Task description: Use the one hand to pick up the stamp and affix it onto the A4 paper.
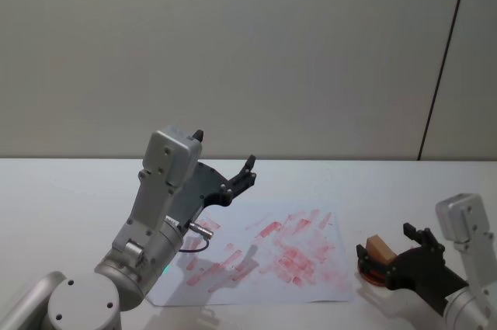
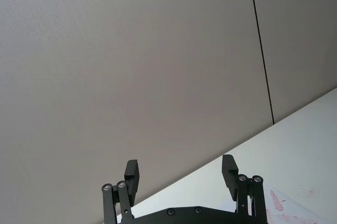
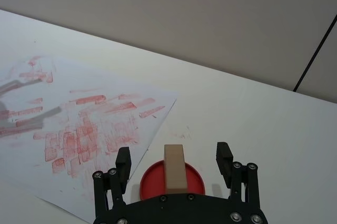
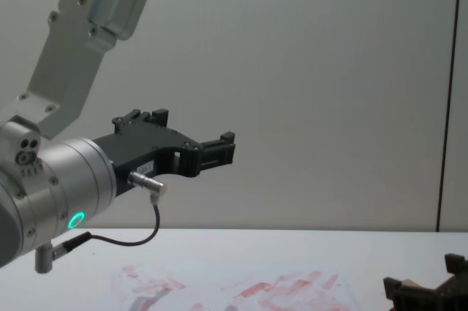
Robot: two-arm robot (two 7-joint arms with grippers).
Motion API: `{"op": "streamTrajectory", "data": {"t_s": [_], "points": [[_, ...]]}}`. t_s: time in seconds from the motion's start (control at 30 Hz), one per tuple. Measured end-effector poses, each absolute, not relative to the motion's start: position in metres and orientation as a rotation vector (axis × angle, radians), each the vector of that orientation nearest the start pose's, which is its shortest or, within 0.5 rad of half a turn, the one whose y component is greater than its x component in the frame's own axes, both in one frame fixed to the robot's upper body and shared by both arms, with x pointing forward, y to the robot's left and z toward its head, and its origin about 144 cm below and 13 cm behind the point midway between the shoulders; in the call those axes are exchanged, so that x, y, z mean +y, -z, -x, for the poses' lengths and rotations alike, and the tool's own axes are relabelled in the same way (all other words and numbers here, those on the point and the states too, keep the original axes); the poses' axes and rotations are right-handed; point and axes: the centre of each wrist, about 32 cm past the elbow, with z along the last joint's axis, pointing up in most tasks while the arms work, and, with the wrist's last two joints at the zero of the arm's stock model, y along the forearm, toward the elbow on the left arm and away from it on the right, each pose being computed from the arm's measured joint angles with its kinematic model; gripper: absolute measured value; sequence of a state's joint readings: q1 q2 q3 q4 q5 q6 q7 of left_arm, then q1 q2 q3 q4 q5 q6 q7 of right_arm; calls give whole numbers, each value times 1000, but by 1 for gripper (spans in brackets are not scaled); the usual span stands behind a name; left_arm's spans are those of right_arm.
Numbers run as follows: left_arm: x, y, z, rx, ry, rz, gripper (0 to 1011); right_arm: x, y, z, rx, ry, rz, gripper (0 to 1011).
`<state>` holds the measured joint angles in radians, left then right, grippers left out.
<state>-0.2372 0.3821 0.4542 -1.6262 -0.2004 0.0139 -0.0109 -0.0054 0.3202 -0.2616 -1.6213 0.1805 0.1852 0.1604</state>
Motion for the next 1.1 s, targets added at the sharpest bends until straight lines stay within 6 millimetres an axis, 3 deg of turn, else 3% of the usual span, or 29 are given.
{"op": "streamTrajectory", "data": {"t_s": [0.13, 0.3, 0.7, 0.77, 0.87, 0.9, 1.1], "points": [[198, -1204, -492, -268, -1124, -61, 1002, -235, -1140, -448, 66, 1150, 280, 1001], [198, -1204, -492, -268, -1124, -61, 1002, -234, -1136, -450, 77, 1154, 300, 910], [198, -1204, -492, -268, -1124, -61, 1002, -234, -1132, -453, 97, 1158, 324, 560], [198, -1204, -492, -268, -1124, -61, 1002, -234, -1132, -453, 98, 1158, 324, 459], [198, -1204, -492, -268, -1124, -61, 1003, -234, -1131, -453, 100, 1157, 325, 402], [198, -1204, -492, -268, -1124, -61, 1002, -234, -1131, -453, 102, 1157, 325, 340], [198, -1204, -492, -268, -1124, -61, 1003, -234, -1130, -453, 104, 1154, 318, 216]]}}
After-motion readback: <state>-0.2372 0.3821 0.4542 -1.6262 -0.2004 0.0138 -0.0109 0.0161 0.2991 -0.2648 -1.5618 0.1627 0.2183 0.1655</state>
